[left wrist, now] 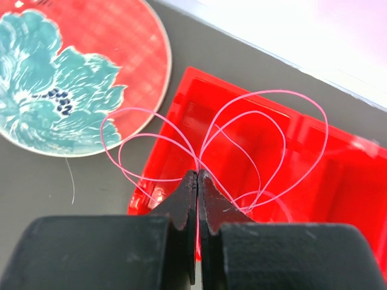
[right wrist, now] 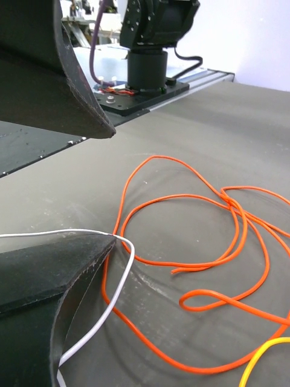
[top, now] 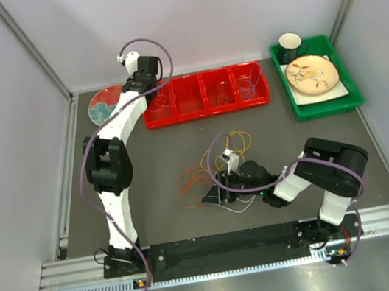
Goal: Untangle the cables
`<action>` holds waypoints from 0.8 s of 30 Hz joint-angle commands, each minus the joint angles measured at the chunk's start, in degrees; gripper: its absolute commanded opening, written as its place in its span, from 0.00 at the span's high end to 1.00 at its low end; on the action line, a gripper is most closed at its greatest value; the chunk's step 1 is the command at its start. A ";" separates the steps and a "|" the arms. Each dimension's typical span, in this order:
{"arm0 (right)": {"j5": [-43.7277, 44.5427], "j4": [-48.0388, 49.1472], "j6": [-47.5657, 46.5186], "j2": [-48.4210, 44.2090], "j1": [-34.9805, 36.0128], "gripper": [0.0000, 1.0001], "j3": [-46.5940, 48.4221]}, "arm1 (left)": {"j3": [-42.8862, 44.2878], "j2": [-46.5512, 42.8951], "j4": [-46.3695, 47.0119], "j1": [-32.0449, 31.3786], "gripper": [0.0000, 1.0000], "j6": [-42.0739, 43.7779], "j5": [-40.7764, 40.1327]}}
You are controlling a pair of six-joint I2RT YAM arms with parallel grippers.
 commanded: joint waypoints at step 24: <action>-3.84 -6.42 -0.24 9.54 -3.22 0.37 -4.08 | 4.89 6.33 -1.11 -2.59 1.00 -11.15 -12.82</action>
